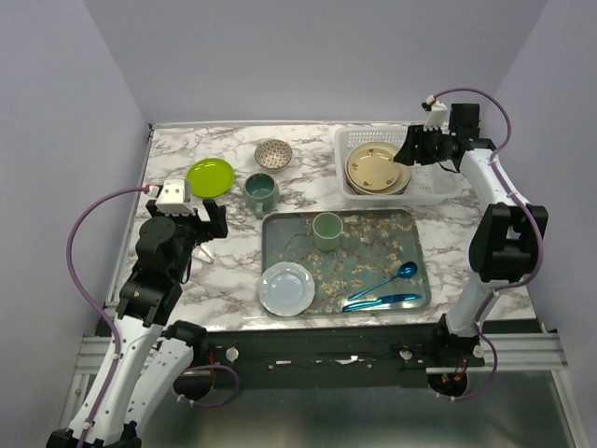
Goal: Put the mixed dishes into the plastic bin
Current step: Place the plate in the plastic bin.
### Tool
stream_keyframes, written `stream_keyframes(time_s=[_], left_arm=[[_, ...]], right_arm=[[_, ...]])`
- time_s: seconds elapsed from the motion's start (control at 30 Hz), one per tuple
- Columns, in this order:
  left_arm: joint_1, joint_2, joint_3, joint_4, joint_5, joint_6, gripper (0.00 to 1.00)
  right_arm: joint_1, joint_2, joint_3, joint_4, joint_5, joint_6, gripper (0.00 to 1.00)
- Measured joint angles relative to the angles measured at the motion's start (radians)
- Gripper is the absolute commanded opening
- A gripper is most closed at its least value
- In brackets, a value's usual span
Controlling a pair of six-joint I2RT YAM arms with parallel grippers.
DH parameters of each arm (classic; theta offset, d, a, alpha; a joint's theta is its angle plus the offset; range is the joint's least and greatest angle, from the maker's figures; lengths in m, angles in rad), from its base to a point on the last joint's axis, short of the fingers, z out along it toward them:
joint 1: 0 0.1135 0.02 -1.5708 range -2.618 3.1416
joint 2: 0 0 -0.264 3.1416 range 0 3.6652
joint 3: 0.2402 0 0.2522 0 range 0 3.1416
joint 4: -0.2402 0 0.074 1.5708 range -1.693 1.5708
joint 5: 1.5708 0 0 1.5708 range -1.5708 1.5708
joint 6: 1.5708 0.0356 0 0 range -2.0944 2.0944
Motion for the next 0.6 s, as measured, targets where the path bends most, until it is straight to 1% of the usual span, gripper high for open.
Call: stream_keyframes(time_s=[0.33,0.37,0.6], left_arm=[[0.060,0.029,0.000,0.001,0.056,-0.034,0.99],[0.066,0.032,0.000,0.001,0.064,-0.035,0.99],[0.078,0.039,0.000,0.003,0.080,-0.049,0.99]], right_arm=[[0.000,-0.242,-0.174,0.039,-0.177,-0.032,0.64],[0.000,-0.264,-0.185,0.041,-0.190,-0.032,0.65],[0.000,-0.428,-0.260,0.081,-0.270,-0.032,0.68]])
